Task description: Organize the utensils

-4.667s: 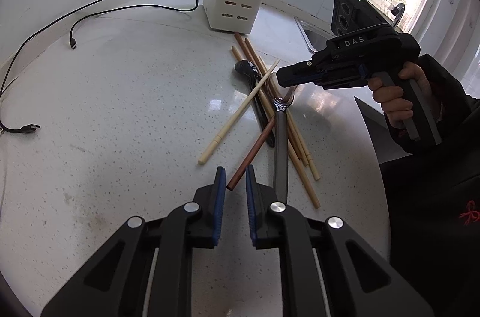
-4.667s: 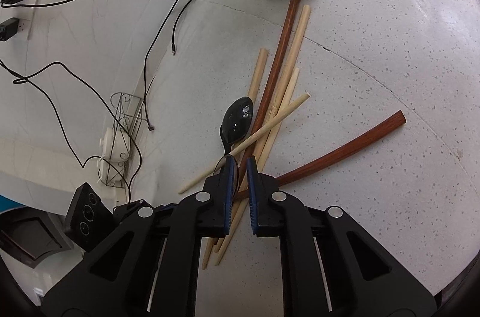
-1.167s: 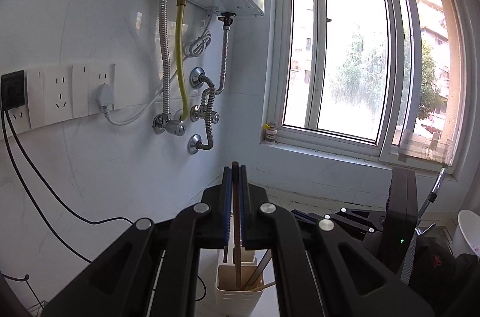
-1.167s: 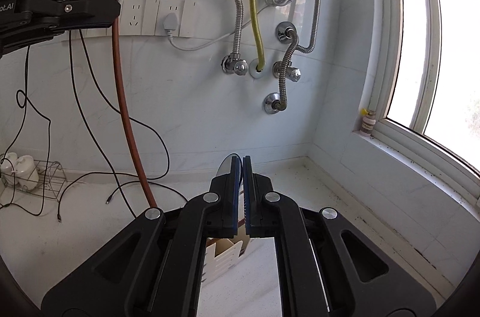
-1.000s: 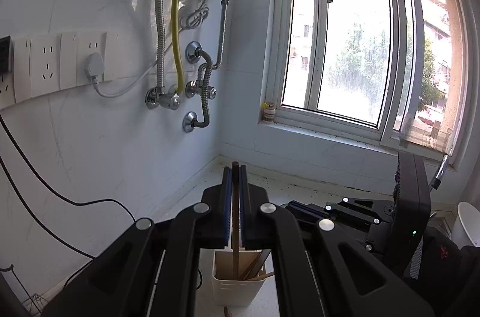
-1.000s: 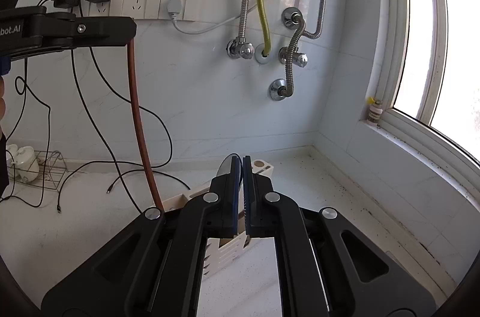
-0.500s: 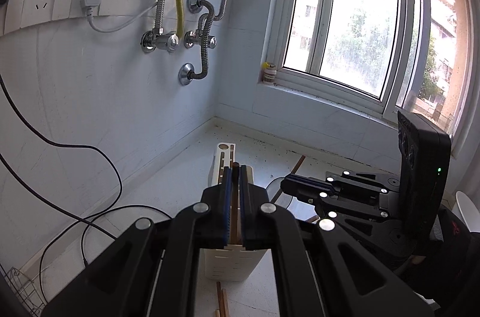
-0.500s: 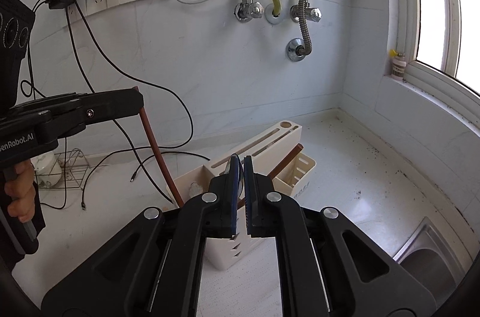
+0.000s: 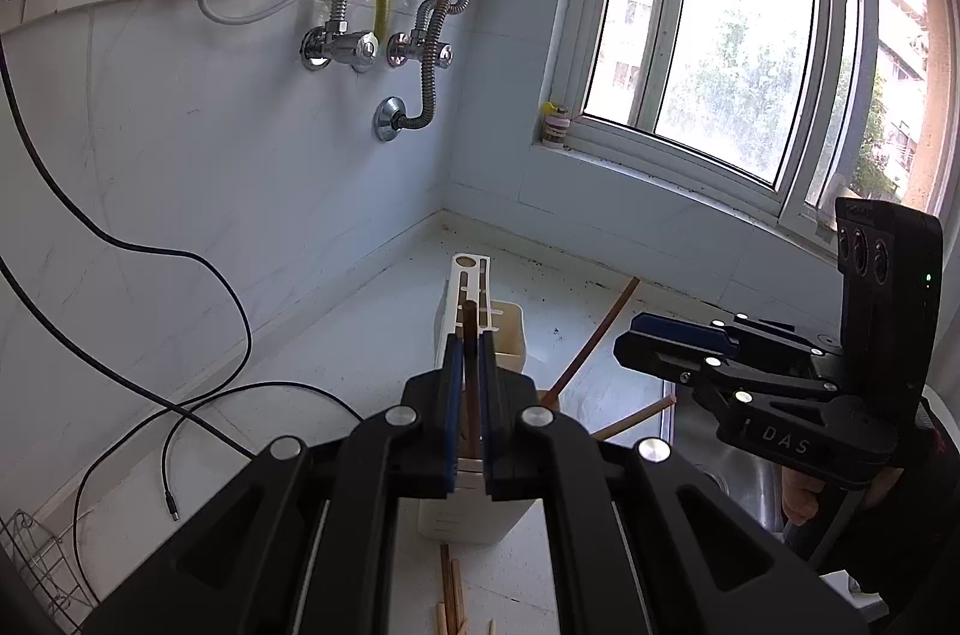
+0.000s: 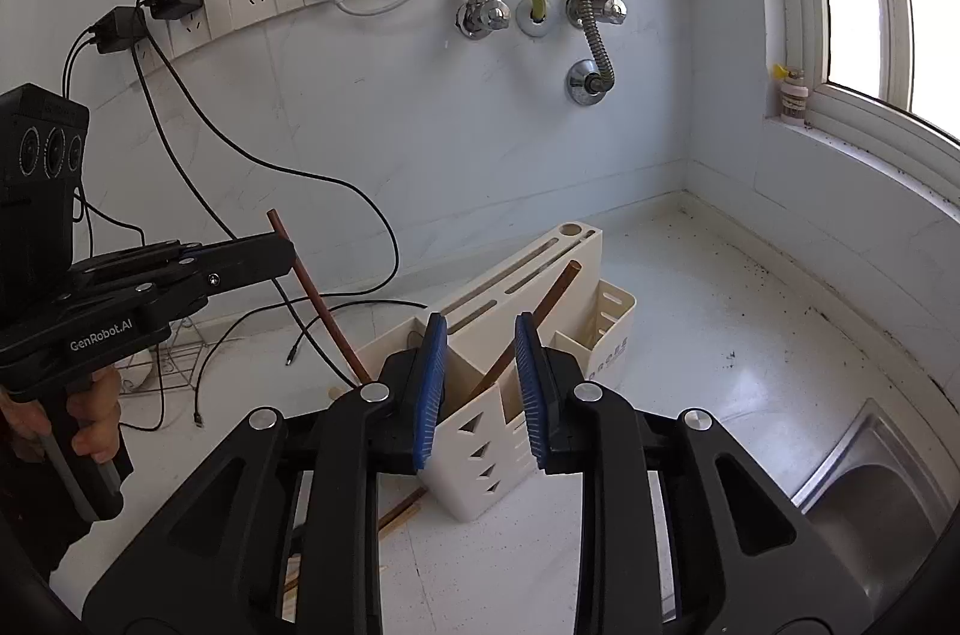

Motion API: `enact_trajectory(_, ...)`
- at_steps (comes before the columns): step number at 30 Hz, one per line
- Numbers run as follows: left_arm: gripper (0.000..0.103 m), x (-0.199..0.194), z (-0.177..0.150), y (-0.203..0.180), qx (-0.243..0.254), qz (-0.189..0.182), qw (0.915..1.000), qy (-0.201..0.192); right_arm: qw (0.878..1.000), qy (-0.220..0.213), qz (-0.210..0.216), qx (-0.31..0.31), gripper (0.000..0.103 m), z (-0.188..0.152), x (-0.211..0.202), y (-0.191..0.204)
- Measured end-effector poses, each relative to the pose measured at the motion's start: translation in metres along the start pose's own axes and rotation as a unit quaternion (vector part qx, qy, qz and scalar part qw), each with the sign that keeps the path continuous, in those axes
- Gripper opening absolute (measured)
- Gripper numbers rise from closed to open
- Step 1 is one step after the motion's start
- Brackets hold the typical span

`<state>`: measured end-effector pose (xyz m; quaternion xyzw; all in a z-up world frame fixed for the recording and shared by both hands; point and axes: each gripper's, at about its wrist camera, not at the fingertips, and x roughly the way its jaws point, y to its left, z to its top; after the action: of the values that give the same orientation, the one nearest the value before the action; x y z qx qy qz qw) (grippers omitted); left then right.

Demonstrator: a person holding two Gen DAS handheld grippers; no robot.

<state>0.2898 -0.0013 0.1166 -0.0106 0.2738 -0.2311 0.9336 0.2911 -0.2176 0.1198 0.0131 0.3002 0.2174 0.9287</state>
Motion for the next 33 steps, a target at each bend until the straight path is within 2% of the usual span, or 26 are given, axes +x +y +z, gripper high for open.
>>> enact_trajectory(3, 0.005, -0.001, -0.002, 0.002, -0.004, -0.005, 1.0000, 0.003, 1.000, 0.001, 0.001, 0.003, 0.023, -0.001, -0.004, -0.001)
enact_trajectory(5, 0.009, -0.002, -0.002, 0.002, -0.002, -0.009, 0.9999, 0.005, 1.000, 0.003, 0.004, 0.005, 0.023, -0.002, -0.005, -0.001)
enact_trajectory(7, 0.033, -0.004, -0.004, 0.001, -0.002, -0.013, 0.9999, 0.007, 1.000, 0.007, 0.009, 0.007, 0.023, -0.004, -0.007, -0.001)
enact_trajectory(8, 0.034, -0.005, -0.005, 0.001, -0.001, -0.013, 0.9999, 0.009, 1.000, 0.009, 0.011, 0.009, 0.023, -0.004, -0.008, -0.001)
enact_trajectory(17, 0.035, -0.014, -0.018, -0.005, 0.018, -0.017, 0.9991, 0.035, 0.999, 0.030, 0.025, 0.022, 0.030, -0.018, -0.017, 0.002)
enact_trajectory(20, 0.037, -0.024, -0.027, -0.003, 0.025, -0.007, 0.9988, 0.041, 0.999, 0.034, 0.028, 0.032, 0.035, -0.028, -0.024, 0.002)
enact_trajectory(26, 0.038, -0.051, -0.055, 0.010, 0.012, 0.009, 0.9984, 0.055, 0.995, 0.061, 0.045, 0.067, 0.035, -0.057, -0.026, 0.002)
enact_trajectory(29, 0.038, -0.060, -0.076, 0.016, 0.010, 0.022, 0.9970, 0.074, 0.990, 0.090, 0.054, 0.098, 0.036, -0.074, -0.019, 0.004)
enact_trajectory(33, 0.038, -0.066, -0.111, 0.019, 0.020, 0.042, 0.9929, 0.110, 0.976, 0.134, 0.067, 0.155, 0.036, -0.101, -0.001, 0.007)
